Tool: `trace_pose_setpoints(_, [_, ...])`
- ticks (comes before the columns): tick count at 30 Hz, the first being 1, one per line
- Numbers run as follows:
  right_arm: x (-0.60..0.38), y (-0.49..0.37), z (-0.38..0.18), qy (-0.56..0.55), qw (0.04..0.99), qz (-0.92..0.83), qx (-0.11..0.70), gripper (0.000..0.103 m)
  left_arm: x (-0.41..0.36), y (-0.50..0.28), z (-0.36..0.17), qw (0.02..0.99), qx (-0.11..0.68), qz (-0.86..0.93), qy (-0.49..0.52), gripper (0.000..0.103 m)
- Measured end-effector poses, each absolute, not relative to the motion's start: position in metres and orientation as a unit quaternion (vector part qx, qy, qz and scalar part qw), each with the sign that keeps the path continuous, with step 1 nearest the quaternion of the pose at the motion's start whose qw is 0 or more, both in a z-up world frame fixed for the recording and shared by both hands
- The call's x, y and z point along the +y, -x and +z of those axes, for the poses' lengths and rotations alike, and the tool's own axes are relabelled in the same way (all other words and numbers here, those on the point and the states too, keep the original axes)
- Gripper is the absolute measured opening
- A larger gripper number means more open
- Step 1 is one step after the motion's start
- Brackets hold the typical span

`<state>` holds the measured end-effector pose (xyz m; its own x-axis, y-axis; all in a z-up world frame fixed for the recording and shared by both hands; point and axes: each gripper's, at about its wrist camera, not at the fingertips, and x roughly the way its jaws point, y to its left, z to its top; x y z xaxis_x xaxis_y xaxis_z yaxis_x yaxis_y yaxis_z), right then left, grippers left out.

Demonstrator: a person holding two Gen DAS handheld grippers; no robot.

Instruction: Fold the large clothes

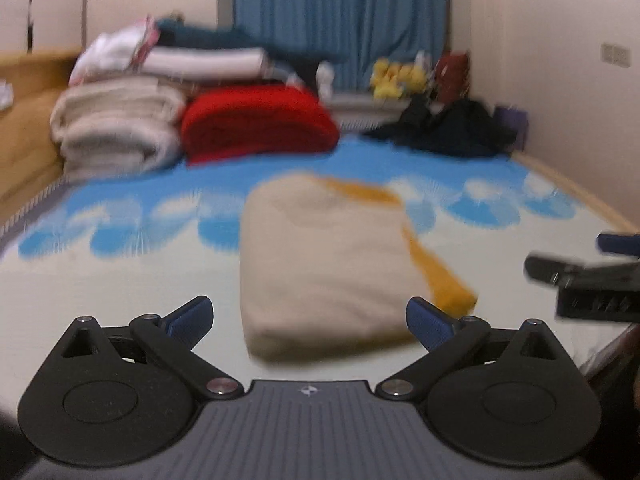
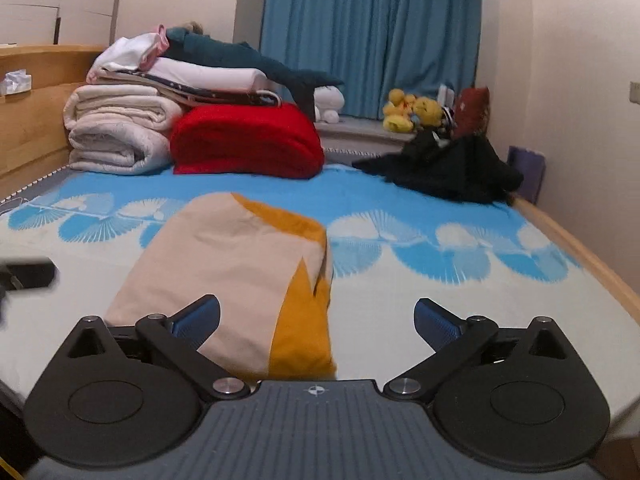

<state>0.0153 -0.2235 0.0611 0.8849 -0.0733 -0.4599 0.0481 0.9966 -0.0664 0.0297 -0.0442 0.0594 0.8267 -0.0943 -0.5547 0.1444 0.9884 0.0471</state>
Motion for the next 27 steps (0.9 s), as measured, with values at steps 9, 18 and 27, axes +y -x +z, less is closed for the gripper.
trace_pose_setpoints(9, [-0.203,-0.024,0.039,0.006,0.956,-0.034,0.29,0.102,-0.039,-0.067,0.028,0.941,0.339,-0.015,-0.021,0.103])
trace_pose_setpoints(18, [-0.193,-0.034,0.026,0.006,0.953,-0.014,0.302,0.102,-0.031,-0.078,0.024,0.937,0.348,-0.012,0.0,0.102])
trace_pose_setpoints(27, [-0.192,-0.033,0.026,0.004,0.954,-0.009,0.299,0.102,-0.036,-0.075,0.023,0.939,0.344,-0.022,-0.002,0.103])
